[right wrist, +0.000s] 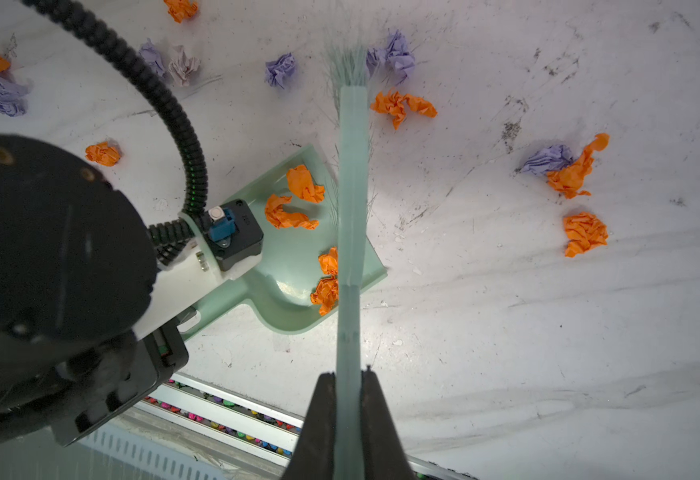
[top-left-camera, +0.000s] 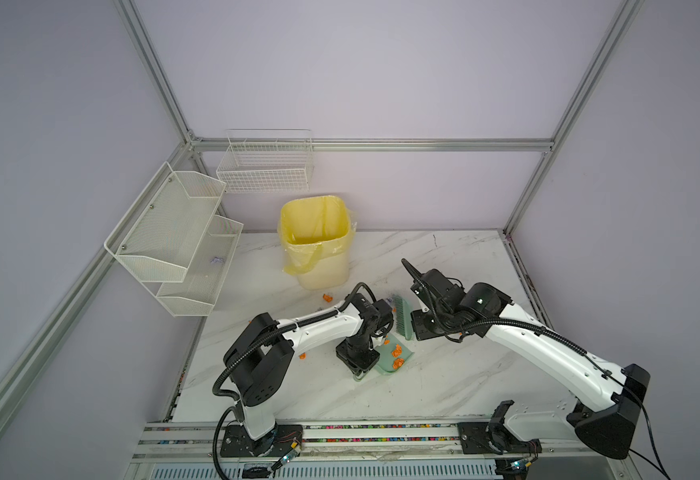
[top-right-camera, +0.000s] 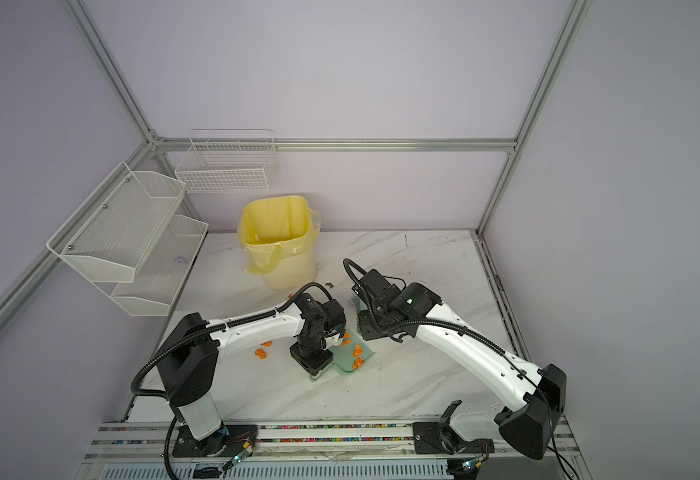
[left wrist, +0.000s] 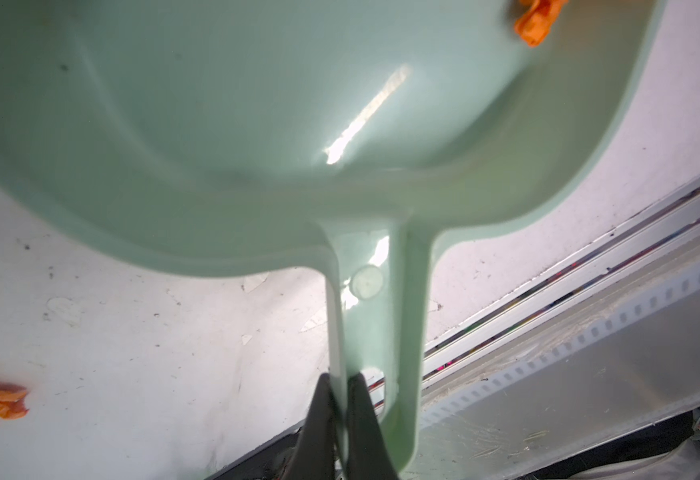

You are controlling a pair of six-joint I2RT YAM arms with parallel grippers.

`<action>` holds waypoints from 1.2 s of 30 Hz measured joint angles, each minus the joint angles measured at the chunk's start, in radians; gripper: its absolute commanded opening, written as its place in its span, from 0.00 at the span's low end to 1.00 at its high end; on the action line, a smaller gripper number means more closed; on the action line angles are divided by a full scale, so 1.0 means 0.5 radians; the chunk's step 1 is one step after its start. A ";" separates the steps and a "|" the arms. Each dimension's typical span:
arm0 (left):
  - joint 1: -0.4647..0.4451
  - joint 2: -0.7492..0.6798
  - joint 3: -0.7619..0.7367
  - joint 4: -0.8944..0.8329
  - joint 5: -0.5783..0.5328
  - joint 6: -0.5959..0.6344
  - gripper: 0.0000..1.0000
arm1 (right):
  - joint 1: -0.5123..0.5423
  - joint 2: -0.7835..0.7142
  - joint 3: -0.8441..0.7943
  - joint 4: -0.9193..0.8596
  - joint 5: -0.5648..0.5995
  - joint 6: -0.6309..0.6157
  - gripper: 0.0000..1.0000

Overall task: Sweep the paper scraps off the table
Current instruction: 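Push more scraps into the dustpan with the brush while the left gripper holds it, then lift the dustpan with the left gripper while the right gripper raises the brush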

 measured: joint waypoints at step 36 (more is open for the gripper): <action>0.065 -0.226 0.000 0.254 0.029 -0.267 0.00 | -0.016 -0.254 0.410 0.129 0.031 0.092 0.00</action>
